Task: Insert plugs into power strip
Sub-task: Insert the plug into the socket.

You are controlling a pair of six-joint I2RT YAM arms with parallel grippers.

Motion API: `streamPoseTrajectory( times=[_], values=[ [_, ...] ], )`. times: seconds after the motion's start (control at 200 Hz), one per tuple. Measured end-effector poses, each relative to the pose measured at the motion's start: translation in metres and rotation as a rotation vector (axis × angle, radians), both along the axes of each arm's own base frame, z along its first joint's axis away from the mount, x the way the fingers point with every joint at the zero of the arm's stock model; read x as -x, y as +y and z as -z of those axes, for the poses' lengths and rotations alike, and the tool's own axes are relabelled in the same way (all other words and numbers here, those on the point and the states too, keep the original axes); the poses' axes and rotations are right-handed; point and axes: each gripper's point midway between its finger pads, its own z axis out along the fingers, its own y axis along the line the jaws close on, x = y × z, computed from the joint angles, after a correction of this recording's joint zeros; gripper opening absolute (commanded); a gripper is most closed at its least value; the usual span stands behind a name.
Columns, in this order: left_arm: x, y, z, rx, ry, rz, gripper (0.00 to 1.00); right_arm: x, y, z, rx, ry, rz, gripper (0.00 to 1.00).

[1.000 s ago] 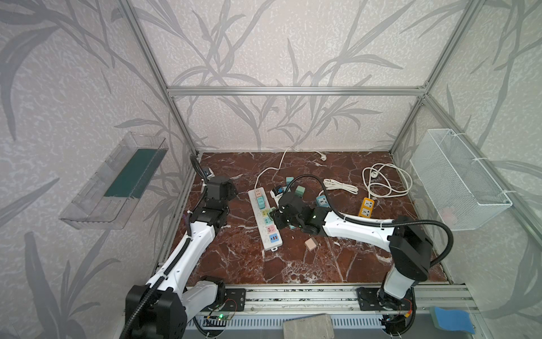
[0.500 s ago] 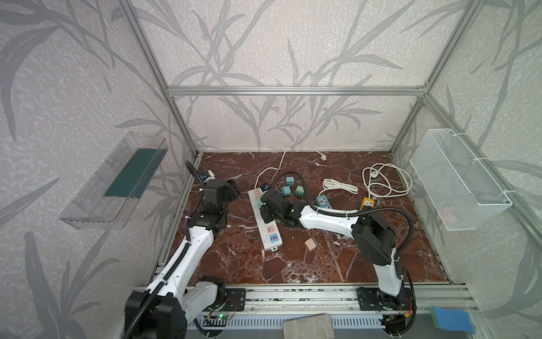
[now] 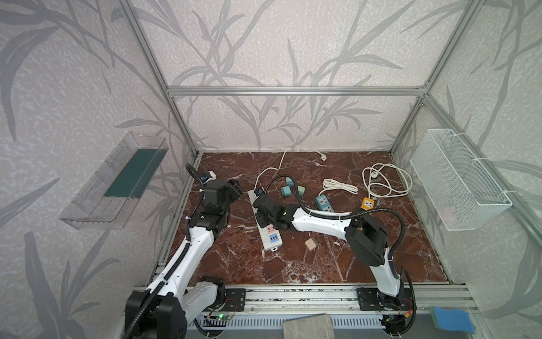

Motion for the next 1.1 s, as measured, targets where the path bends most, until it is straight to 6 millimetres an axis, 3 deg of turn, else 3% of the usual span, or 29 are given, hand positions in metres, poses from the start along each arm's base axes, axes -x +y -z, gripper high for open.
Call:
streamPoseTrajectory(
  times=[0.265,0.46,0.675,1.105],
  values=[
    [0.0,-0.004,-0.002,0.036,-0.014,0.011,0.71,-0.002,-0.004,-0.004,0.021,-0.003,0.016,0.0],
    [0.0,-0.005,-0.005,0.048,-0.024,0.014,0.7,-0.012,0.01,-0.018,0.003,-0.022,0.02,0.0],
    [0.0,-0.003,-0.008,0.068,-0.035,0.007,0.7,-0.011,0.004,-0.001,0.051,-0.002,0.04,0.0],
    [0.0,-0.004,-0.007,0.1,-0.032,0.01,0.7,-0.016,-0.002,0.002,0.067,0.011,0.11,0.0]
  ],
)
